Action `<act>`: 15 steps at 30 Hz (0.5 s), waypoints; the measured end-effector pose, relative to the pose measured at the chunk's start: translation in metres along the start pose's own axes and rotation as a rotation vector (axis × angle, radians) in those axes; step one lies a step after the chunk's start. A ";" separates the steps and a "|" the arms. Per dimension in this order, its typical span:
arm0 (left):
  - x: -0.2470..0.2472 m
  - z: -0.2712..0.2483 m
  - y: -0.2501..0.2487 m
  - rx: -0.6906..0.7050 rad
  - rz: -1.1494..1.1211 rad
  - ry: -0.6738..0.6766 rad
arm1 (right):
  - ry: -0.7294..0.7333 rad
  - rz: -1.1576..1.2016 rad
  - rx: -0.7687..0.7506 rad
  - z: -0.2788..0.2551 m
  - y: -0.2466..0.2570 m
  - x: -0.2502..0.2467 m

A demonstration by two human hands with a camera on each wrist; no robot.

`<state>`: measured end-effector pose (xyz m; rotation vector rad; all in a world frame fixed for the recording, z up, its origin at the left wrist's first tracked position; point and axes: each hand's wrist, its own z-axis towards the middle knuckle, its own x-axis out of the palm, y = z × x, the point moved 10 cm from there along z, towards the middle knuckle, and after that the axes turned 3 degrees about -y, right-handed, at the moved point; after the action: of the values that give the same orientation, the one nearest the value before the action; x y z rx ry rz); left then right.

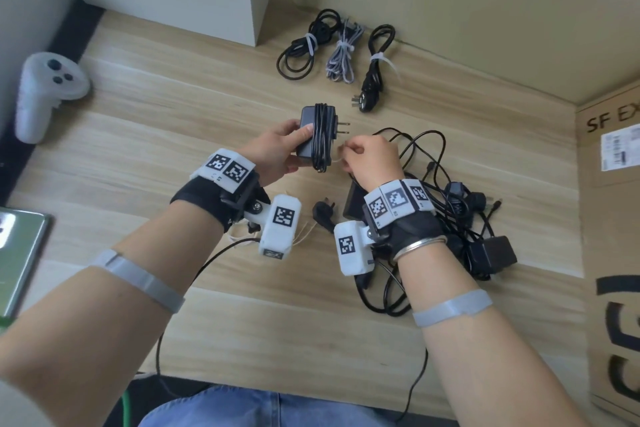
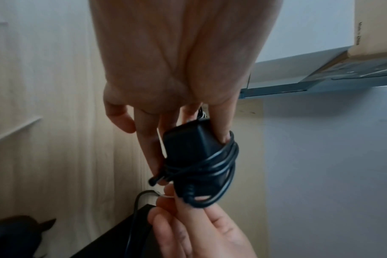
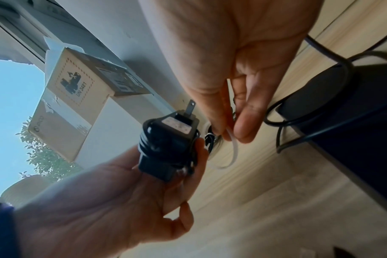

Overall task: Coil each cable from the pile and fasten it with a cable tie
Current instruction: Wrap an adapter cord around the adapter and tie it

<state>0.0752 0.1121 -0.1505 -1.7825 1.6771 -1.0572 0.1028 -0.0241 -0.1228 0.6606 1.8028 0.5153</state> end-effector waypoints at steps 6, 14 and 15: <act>0.010 0.008 0.004 -0.011 0.001 0.076 | 0.049 -0.036 -0.007 0.002 -0.005 0.003; 0.013 0.015 0.000 -0.002 -0.008 0.050 | 0.097 0.130 0.098 0.003 -0.015 0.008; 0.013 0.015 0.000 -0.007 -0.005 0.050 | 0.109 0.174 0.135 0.003 -0.018 0.010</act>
<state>0.0862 0.0966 -0.1567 -1.7788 1.7088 -1.1077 0.0999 -0.0305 -0.1422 0.9031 1.9048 0.5579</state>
